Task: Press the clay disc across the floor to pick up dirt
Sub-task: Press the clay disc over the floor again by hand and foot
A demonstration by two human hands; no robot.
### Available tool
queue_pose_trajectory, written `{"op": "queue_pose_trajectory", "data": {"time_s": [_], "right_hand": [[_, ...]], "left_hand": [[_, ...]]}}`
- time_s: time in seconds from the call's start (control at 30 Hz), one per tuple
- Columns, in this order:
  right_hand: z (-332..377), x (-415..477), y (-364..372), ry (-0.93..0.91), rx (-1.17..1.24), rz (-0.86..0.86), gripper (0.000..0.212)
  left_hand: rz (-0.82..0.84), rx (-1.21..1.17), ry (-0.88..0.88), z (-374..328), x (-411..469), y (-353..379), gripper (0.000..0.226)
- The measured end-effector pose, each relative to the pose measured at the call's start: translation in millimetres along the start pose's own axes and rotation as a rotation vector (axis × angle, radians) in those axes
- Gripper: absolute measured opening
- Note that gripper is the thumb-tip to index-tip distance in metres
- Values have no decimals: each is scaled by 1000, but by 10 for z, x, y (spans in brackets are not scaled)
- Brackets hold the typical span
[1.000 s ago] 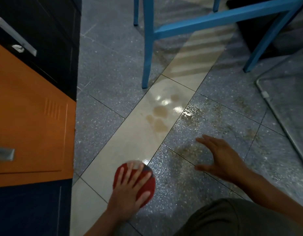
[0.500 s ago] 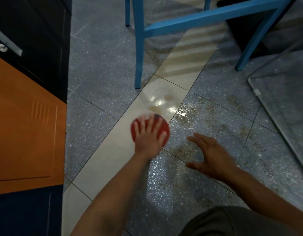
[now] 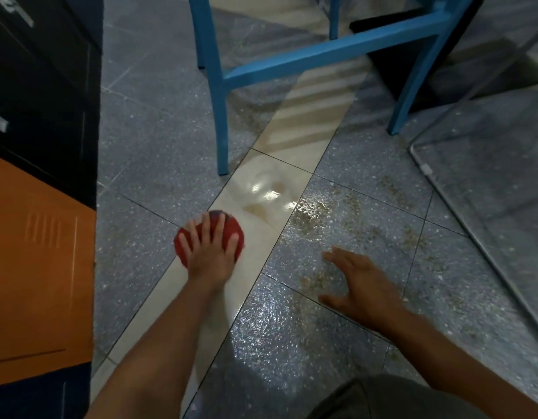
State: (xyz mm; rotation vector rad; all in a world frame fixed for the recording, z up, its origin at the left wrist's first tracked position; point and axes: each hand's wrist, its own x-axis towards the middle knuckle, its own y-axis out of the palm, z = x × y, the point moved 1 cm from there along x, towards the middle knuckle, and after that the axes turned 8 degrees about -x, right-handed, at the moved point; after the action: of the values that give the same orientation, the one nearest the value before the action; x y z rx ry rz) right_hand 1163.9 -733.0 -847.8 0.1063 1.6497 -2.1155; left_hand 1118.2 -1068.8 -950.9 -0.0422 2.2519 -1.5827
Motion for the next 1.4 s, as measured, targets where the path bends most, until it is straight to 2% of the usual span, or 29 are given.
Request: {"op": "queue_pose_trajectory", "data": {"time_s": [0.07,0.1,0.17,0.27,0.43,0.5,0.57,0.63,0.7,0.77,0.87,0.93,1.0,1.1,1.2,1.3,1.4], "right_hand": [[-1,10,11,4,12,-5,90],[-14,18,12,6,16,-7,90],[-44,53,-11,14,21,-11,91],[-117,77,-59,54,52,-24,93],[-286,27,-129,114,95,-24,94],[-362,-27,-130,140,89,-22,94],[-423,-87,-111,153,79,-11,95],[-470,-131,-89,149,84,-6,95],[-494,-141,-73,147,84,-4,96],[-511,-137,-46,154,75,-6,96],[-521,-123,3,159,87,-14,97],[-566,-109,11,162,98,-32,97],[-627,-102,-11,173,93,-51,97],[-747,-139,-49,212,99,-63,98],[-864,-221,-63,251,128,-83,100],[-932,-301,-63,275,151,-80,101],[-1025,-405,-35,261,132,-85,101]], "left_hand": [[19,-38,-93,-456,349,28,72],[29,-27,-81,-673,414,89,73],[64,0,58,-1019,322,236,71],[144,18,353,-1192,-296,480,67],[167,138,664,-427,-1506,656,69],[199,203,725,-39,-1610,524,69],[199,205,672,158,-1362,376,69],[134,171,489,96,-870,261,68],[43,108,263,-178,-272,160,69],[31,33,88,-592,321,99,70],[69,-16,-10,-1241,920,108,70],[100,4,61,-1623,1020,208,69],[131,40,215,-1889,887,351,69],[174,64,424,-1953,386,546,67],[203,104,625,-1643,-402,664,65],[239,159,749,-1008,-1173,711,67],[242,251,830,-413,-1408,559,69]]}}
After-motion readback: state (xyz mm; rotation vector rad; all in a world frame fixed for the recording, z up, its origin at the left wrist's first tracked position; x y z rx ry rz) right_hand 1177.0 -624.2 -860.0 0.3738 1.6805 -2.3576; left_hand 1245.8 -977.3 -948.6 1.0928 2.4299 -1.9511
